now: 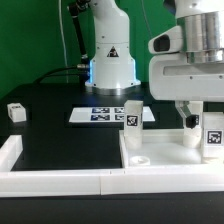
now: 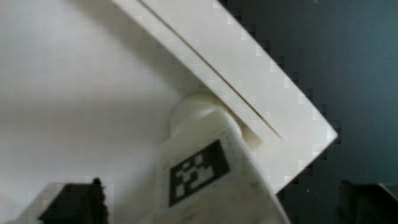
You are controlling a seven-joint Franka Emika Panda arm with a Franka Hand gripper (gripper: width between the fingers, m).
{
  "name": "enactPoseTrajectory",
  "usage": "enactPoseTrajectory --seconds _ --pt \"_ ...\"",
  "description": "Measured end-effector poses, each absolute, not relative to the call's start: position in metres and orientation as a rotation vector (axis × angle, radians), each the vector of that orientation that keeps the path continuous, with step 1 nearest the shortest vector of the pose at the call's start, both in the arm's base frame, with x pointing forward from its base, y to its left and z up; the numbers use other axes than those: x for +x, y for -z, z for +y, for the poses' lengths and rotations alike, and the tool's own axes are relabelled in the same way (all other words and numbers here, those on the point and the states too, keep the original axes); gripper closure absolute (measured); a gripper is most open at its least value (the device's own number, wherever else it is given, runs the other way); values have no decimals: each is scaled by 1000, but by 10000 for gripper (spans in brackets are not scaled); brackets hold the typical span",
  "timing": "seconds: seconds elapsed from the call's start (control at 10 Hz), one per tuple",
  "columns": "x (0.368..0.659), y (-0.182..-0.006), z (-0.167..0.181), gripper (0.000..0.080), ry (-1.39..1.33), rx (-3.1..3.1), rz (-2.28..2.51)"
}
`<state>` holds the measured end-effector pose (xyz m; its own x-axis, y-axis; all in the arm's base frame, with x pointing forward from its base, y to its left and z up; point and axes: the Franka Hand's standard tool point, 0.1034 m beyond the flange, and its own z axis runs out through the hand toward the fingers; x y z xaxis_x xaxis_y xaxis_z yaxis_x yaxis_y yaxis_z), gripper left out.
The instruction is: Assemble square table
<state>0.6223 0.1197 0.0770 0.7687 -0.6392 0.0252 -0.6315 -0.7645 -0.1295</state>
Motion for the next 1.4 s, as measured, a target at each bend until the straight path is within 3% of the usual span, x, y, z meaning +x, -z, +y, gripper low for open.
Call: enactPoseTrajectory --seconds 0.2,0.3,0.5,0.6,1.0,1.4 --pt "628 -81 119 150 100 -3031 574" --pt "627 -80 118 150 97 -3016 638" --pt "627 -80 118 419 96 -3016 639" --pt "627 -80 118 512 91 -2984 757" --pt "627 -79 118 511 78 -2866 1106" --pt "626 -78 116 509 12 -2336 1872"
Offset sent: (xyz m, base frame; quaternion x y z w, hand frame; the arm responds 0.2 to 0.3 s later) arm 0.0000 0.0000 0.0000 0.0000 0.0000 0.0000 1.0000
